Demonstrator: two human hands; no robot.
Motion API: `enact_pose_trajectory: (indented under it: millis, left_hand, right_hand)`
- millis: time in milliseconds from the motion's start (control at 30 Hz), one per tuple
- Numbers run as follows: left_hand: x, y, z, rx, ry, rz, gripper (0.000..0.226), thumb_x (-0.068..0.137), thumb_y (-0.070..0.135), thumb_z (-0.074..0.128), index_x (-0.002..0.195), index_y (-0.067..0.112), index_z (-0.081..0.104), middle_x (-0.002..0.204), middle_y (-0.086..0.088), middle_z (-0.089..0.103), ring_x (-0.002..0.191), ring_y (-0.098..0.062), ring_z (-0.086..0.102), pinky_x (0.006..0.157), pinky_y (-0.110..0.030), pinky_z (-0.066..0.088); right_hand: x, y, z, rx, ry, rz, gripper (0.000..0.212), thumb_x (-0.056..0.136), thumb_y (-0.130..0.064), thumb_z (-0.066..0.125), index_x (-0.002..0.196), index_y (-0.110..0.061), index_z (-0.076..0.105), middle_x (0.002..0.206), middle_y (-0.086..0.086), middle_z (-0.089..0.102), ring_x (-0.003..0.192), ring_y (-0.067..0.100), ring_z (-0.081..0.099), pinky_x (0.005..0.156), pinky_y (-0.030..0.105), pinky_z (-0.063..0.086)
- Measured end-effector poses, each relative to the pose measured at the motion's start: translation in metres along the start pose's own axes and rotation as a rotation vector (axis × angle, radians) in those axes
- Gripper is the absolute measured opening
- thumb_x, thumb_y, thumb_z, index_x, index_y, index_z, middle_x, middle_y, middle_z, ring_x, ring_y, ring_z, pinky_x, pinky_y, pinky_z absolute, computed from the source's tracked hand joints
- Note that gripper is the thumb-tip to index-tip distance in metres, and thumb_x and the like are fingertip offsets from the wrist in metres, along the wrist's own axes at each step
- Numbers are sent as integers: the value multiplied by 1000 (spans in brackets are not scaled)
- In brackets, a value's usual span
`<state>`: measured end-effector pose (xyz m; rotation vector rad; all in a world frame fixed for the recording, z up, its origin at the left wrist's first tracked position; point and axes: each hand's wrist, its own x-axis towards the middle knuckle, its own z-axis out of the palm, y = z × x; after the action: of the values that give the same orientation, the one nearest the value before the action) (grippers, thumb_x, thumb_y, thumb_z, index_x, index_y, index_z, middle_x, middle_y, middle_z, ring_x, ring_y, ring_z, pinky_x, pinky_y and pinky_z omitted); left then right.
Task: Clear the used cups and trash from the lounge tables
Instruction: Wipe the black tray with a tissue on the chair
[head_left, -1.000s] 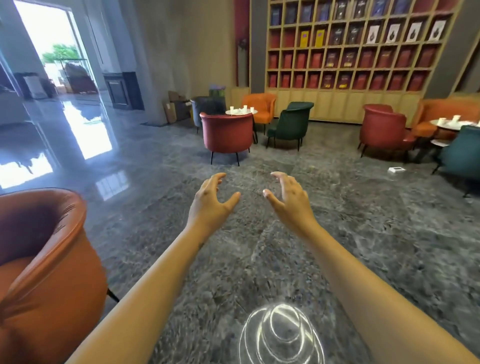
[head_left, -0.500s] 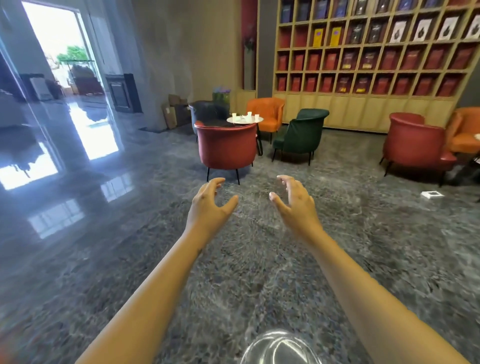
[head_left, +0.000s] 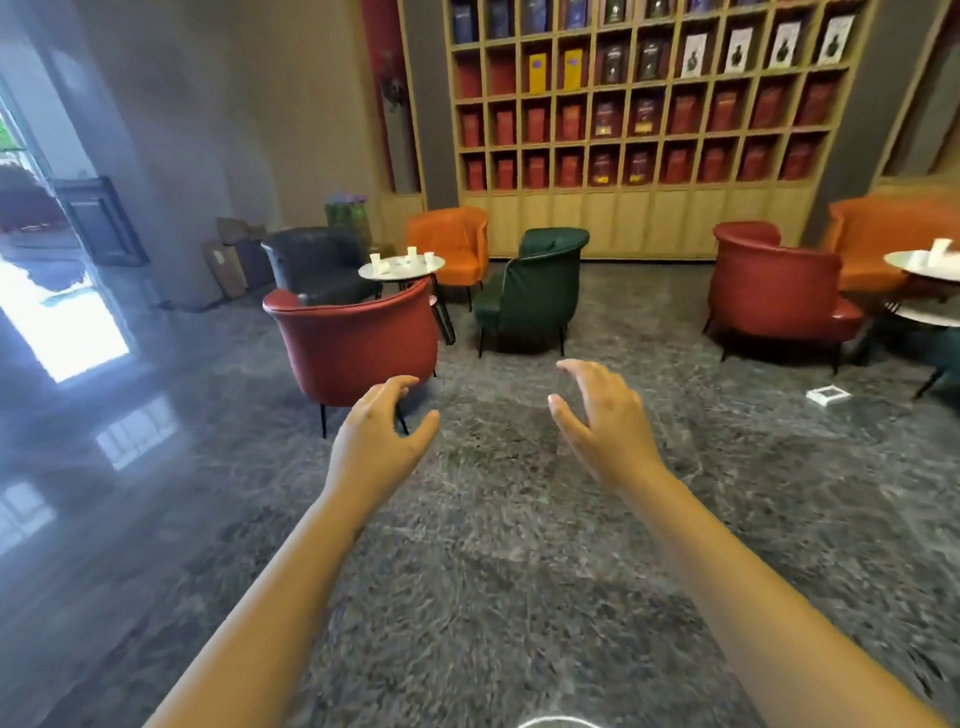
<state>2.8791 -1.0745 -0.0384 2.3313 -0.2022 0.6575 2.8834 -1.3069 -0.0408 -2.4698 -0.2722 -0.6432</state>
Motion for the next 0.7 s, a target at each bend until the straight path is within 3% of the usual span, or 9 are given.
enact_pose_trajectory:
  millis: [133, 300, 700]
  left_hand:
    - [116, -46, 52, 51, 4, -8, 32, 81, 23, 66, 111, 12, 62, 111, -1, 62, 107, -19, 55, 91, -29, 41]
    - [255, -103, 86, 113, 22, -86, 28, 82, 21, 66, 109, 14, 64, 109, 0, 63, 102, -15, 57, 86, -23, 38]
    - [583, -276, 212, 151, 152, -170, 21, 81, 24, 65, 100, 16, 66, 100, -4, 68, 96, -20, 62, 85, -36, 46]
  right_hand:
    - [126, 56, 50, -56, 0, -35, 38, 93, -34, 44, 126, -14, 50, 139, 6, 39, 129, 22, 32, 103, 37, 26]
    - [281, 100, 109, -102, -68, -104, 36, 94, -35, 43, 122, -15, 52, 130, 3, 46, 121, 20, 39, 97, 34, 27]
    - [617, 223, 275, -195, -108, -143, 32, 94, -33, 43, 117, -15, 55, 119, 2, 57, 108, 22, 49, 88, 36, 33]
